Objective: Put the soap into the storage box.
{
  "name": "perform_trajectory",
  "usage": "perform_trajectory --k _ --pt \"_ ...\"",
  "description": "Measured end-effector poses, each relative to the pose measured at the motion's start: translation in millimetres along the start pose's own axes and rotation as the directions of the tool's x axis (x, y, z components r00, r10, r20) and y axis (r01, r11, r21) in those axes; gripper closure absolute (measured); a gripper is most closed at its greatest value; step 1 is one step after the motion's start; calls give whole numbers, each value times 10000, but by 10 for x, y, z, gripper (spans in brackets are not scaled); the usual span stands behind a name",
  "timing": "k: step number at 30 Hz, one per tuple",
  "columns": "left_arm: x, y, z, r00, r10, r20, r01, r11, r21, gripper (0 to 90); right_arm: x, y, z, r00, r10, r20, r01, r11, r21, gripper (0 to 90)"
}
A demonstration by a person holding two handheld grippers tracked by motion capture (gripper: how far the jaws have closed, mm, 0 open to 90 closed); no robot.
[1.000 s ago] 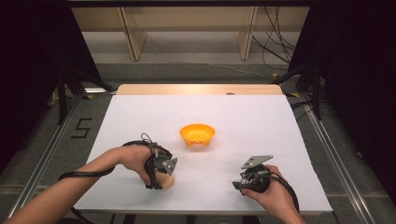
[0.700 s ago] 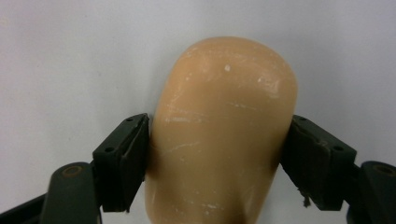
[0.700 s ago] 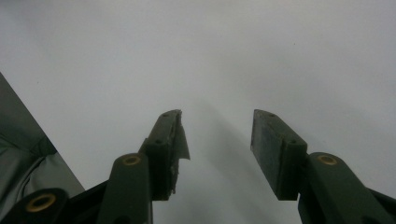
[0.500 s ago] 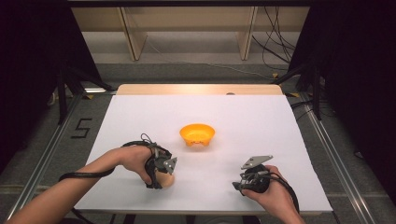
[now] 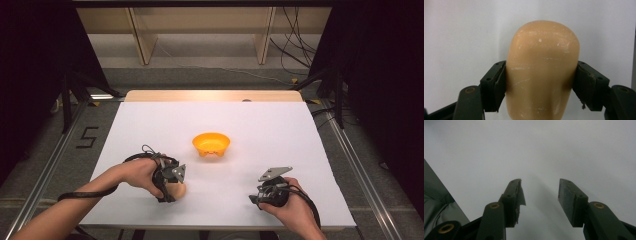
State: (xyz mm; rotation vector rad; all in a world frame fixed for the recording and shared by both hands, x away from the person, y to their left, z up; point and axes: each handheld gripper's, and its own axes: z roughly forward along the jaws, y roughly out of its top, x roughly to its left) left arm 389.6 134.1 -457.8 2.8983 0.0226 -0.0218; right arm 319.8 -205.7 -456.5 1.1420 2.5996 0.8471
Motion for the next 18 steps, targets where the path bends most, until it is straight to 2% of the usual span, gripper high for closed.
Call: perform_trajectory --k 4,5,7,8,10,12,18 --pt "-19 -9 -31 9998 -178 -112 176 9998 -118 313 -1 5 -16 10000 -11 -14 11 9999 110 537" --pt "-35 -14 -47 9990 -424 -126 421 9989 -199 314 2 6 -23 10000 71 -40 -71 9999 149 537" --pt "-33 -17 -62 9988 -470 -125 468 9987 -177 314 1 6 -23 10000 72 -30 -72 9999 143 537" --pt "-40 -21 -65 9979 -634 -161 628 9975 -318 314 -1 6 -28 10000 48 -11 -48 9999 103 538" --pt "-32 -27 -84 9978 -648 -138 644 9975 -276 314 4 7 -29 9999 133 -6 -133 9998 129 539" --pt "-31 -34 -99 9967 -786 -188 778 9962 -397 315 -2 6 -29 10000 54 23 -54 10000 70 540" --pt "-19 -52 -155 9935 -1122 -201 1108 9920 -609 315 12 7 -45 9995 294 82 -293 9996 -59 542"
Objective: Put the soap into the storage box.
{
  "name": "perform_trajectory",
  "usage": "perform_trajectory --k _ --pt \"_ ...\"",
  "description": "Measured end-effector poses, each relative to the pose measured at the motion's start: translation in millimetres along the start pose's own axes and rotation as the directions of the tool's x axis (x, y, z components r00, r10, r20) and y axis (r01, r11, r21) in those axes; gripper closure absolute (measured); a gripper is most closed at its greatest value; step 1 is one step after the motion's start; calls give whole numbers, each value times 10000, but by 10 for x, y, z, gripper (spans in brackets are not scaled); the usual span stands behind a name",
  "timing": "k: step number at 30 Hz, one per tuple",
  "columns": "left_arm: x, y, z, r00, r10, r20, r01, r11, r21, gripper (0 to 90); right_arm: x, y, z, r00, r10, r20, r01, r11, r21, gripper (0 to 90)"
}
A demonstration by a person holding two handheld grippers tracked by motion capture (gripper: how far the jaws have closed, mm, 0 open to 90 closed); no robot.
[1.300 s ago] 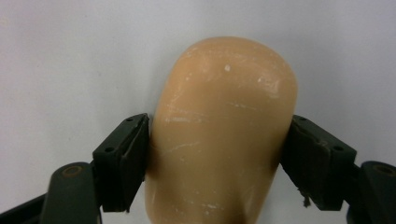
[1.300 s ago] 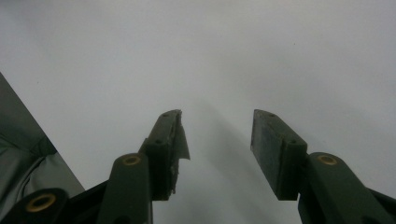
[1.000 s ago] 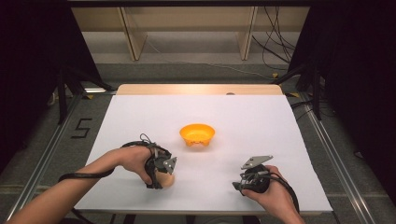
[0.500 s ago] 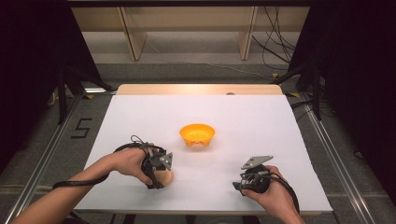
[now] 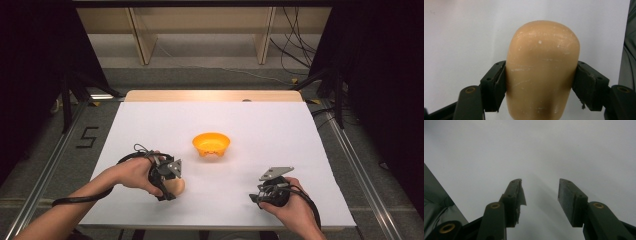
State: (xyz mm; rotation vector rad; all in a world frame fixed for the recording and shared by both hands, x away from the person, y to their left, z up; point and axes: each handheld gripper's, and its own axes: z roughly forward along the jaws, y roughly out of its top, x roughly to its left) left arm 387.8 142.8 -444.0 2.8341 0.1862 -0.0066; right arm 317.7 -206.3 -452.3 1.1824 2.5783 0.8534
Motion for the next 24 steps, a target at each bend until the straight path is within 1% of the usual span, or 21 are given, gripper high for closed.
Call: perform_trajectory --k 1,4,5,6,7,8,10,11,13,14,19,21,23,24 --pt "-3 -2 -12 9999 -105 -48 105 9999 -112 315 -9 1 -9 10000 -63 60 64 9999 -87 541" --pt "5 -3 -32 9999 -77 -80 76 9999 -106 315 -8 3 -21 10000 72 58 -71 9999 -118 540" --pt "9 -3 -49 9998 -156 -92 154 9998 -119 316 -11 -6 -11 9999 73 127 -69 9996 -285 538" --pt "9 -3 -49 9998 -156 -92 154 9998 -119 316 -11 -6 -11 9999 73 127 -69 9996 -285 538" --pt "12 -2 -63 9998 -215 -47 214 9997 -124 316 -5 -4 -18 9997 237 16 -236 9992 -308 538" --pt "15 -1 -71 9998 -209 -55 208 9997 -128 316 -3 -3 -24 9996 282 76 -280 9993 -234 538" --pt "19 1 -83 9998 -176 -102 174 9997 -179 316 -12 0 -32 9997 212 111 -210 9996 -184 538" --pt "13 2 -82 9996 -277 -87 274 9992 -284 316 -17 -1 -35 9998 154 101 -152 9998 -160 538" --pt "25 10 -100 9998 -142 -117 140 9997 -202 316 -17 -1 -35 9998 176 103 -175 9997 -171 538" --pt "28 14 -104 9997 -204 -108 201 9996 -203 316 -17 -1 -35 9998 181 103 -179 9997 -170 538" --pt "51 26 -120 9996 -242 -115 240 9995 -185 316 -17 -1 -37 9998 196 105 -194 9997 -177 538" --pt "69 38 -129 9995 -231 -197 227 9996 -186 316 -17 -3 -35 9997 232 119 -229 9994 -267 537" --pt "74 45 -134 9996 -233 -186 230 9996 -161 317 -12 -5 -36 9994 311 115 -308 9991 -282 537" --pt "84 55 -139 9995 -224 -210 220 9996 -192 316 -17 -6 -36 9995 272 149 -266 9991 -341 537"
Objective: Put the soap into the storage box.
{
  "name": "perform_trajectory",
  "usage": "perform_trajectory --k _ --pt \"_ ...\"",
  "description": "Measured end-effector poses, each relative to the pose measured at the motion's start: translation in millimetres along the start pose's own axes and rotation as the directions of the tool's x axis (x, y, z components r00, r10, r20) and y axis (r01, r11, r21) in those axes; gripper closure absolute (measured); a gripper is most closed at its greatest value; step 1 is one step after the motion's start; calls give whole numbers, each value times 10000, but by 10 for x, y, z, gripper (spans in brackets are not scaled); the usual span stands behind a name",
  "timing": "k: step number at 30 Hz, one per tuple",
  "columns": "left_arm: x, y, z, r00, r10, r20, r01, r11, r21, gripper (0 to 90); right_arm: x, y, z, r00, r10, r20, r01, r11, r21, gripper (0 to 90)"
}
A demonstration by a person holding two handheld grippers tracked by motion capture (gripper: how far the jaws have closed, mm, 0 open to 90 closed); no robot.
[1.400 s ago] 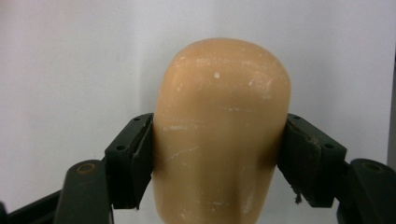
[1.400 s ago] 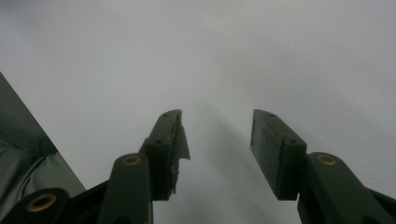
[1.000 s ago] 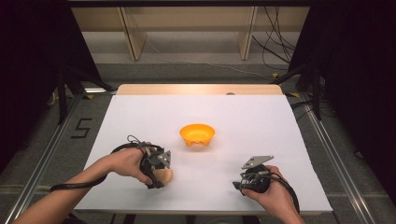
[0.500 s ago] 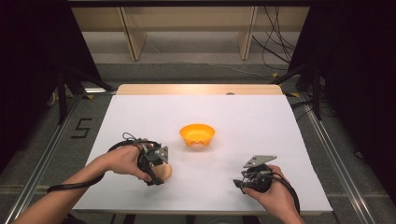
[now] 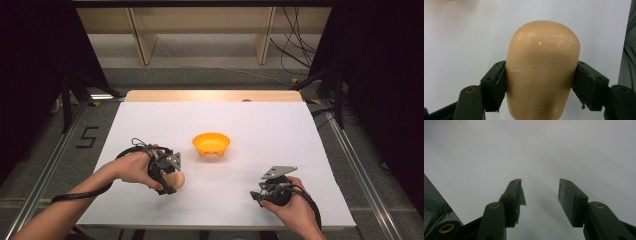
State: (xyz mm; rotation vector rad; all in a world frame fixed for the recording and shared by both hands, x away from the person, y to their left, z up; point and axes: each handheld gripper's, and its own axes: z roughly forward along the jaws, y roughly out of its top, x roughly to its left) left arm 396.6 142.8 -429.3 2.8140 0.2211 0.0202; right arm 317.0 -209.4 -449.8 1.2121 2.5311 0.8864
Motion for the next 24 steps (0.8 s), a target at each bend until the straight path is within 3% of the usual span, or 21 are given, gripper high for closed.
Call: perform_trajectory --k 10,12,13,21,23,24 --pt "46 51 -41 10000 19 -67 -20 9999 -107 317 -3 3 -8 10000 91 7 -91 9999 65 537" --pt "62 67 -47 10000 38 -79 -39 9999 -125 317 -10 -7 10 10000 3 92 -1 9998 -187 537" --pt "66 73 -49 10000 2 -52 -3 9999 -119 317 -3 0 -6 9998 183 0 -183 9998 -58 537" --pt "114 116 -70 9999 105 -46 -105 9999 -70 317 -6 2 -13 9999 157 -3 -157 9999 -24 537" --pt "114 127 -69 10000 -86 -43 84 9996 -280 317 -10 3 -15 9999 112 35 -111 9999 -48 537" --pt "129 133 -81 9999 91 -64 -92 9999 -145 317 -9 3 -17 9999 121 42 -121 9999 -62 537"
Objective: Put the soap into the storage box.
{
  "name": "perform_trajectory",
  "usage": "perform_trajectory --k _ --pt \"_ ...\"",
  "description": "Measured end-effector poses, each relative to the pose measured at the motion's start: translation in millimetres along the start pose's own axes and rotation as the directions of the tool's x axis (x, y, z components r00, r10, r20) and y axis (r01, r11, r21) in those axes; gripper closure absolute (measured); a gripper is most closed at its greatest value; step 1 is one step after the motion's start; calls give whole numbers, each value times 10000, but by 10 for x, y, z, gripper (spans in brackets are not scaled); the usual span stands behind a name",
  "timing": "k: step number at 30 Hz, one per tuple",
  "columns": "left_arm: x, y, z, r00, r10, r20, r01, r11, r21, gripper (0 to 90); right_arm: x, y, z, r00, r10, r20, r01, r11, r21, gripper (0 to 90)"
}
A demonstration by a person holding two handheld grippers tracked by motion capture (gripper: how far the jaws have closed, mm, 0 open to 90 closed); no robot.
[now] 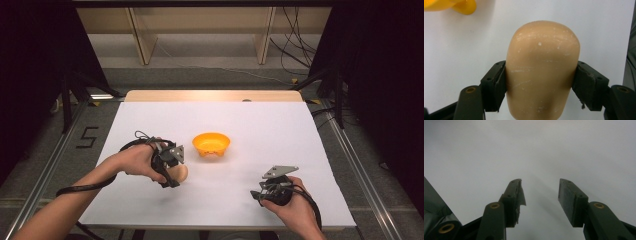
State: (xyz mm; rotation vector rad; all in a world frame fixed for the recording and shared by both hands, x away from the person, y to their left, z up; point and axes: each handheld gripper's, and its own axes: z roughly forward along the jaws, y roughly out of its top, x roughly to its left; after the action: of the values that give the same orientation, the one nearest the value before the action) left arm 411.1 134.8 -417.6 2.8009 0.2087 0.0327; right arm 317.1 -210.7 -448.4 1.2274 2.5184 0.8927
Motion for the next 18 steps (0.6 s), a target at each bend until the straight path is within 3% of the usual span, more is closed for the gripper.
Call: perform_trajectory --k 2,3,5,6,7,8,15,16,18 --pt "-6 11 5 9998 -206 -23 205 9996 -198 317 -7 -3 2 9999 -103 24 103 9999 -57 537" --pt "15 21 -10 10000 -10 15 10 10000 -1 317 -6 -3 2 10000 -53 36 54 9999 -99 537" --pt "12 25 -5 9999 -135 14 135 9998 -142 317 -4 1 -8 10000 27 10 -27 10000 -28 536" --pt "30 34 -17 10000 -1 -9 1 10000 -57 317 -2 0 -7 10000 63 17 -63 9999 -101 536" --pt "18 36 -8 9997 -257 14 258 9993 -284 317 -10 -4 -3 10000 -56 65 57 9999 -154 536" --pt "41 42 -23 10000 4 6 -4 10000 -99 317 -12 -5 -4 9999 -79 69 80 9998 -162 536" --pt "62 57 -26 9998 -212 -24 211 9993 -320 317 -6 -3 -6 9999 89 48 -88 9997 -241 536" --pt "79 62 -38 10000 -32 -21 32 9999 -161 318 -11 1 -20 10000 37 34 -37 9999 -99 536" --pt "72 67 -29 9997 -259 -36 258 9989 -387 318 -8 -1 -12 10000 73 41 -72 9998 -173 536"
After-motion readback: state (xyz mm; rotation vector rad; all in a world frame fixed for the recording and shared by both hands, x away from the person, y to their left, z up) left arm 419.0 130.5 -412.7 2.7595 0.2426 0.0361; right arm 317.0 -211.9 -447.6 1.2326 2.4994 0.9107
